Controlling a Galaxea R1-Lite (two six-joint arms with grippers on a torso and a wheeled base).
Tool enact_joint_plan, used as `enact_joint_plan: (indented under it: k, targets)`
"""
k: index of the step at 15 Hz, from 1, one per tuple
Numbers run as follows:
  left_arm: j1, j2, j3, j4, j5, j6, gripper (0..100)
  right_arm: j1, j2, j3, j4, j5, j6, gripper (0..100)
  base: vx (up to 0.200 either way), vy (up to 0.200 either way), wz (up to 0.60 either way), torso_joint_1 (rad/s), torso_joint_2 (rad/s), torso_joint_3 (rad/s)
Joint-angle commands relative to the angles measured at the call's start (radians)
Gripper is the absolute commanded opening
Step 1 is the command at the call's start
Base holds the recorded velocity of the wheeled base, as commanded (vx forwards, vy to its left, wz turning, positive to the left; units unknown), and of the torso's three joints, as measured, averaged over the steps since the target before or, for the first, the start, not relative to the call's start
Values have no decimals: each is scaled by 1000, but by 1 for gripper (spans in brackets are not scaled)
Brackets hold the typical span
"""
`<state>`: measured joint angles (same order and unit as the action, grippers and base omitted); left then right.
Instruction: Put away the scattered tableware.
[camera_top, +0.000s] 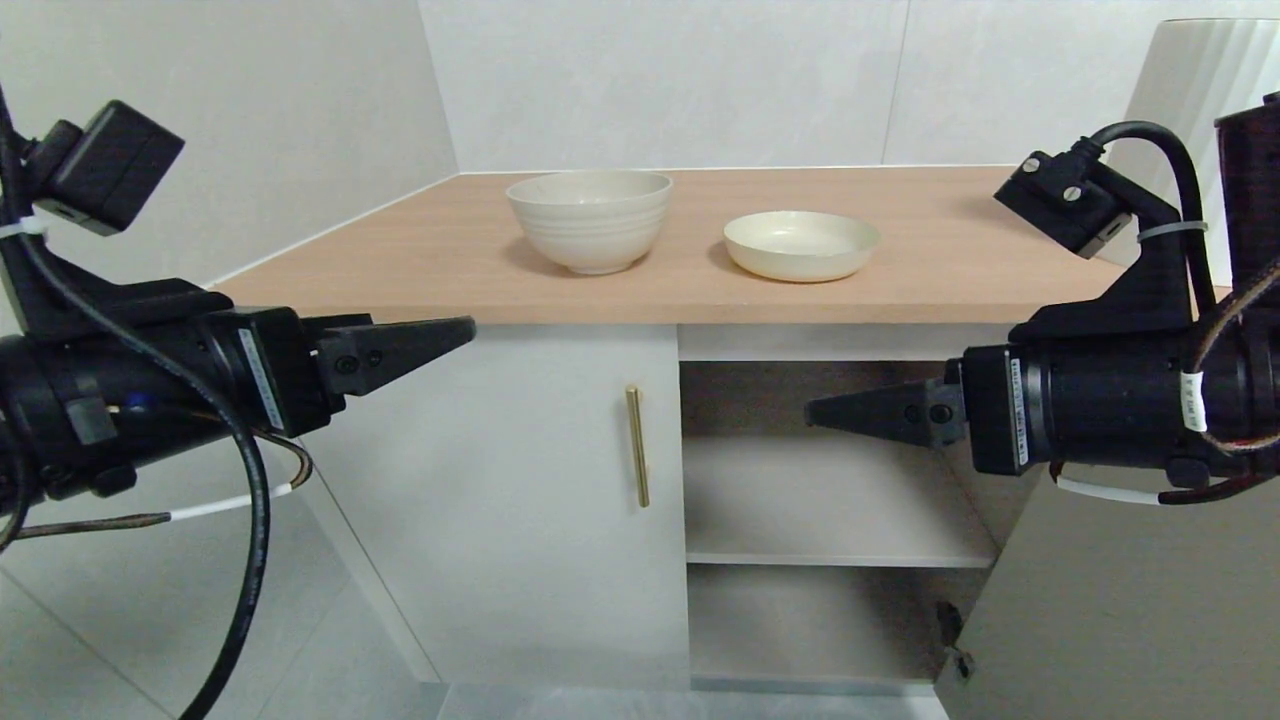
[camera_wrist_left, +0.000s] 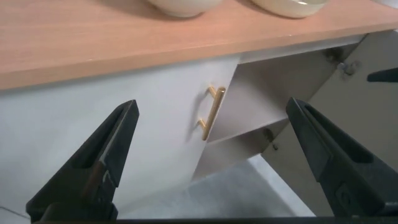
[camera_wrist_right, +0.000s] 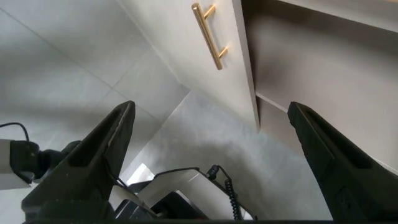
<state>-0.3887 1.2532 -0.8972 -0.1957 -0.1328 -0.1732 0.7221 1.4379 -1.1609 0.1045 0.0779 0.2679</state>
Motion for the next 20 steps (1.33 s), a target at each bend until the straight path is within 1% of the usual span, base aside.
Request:
enact_joint_plan:
  k: [1,4,6,13,17,20]
  targets:
    - [2,-3,0,-1,-1,0,100,0,-2,1,0,0,1,100,0,200,0,-2,-2,-2]
    - [1,-9,12,1,1,18,100,-1,-22,6,-2,3,17,100,0,0,0,0,0,0]
    - [-1,-9,14,1,-1,18,100,-1,-39,32,-6,5,17,100,0,0,0,0,0,0]
    - [-2,-3,12,1,-2,18,100,-1,-54,90,-123,-1,8,100,0,0,0,0,0,0]
    - [-2,-1,12,1,-2,18,100,-1,-70,93,-124,0,7,100,0,0,0,19,-188,-261]
    - [-2,9,12,1,-2,18,100,-1,-66,93,-126,0,7,100,0,0,0,61,-512,-354]
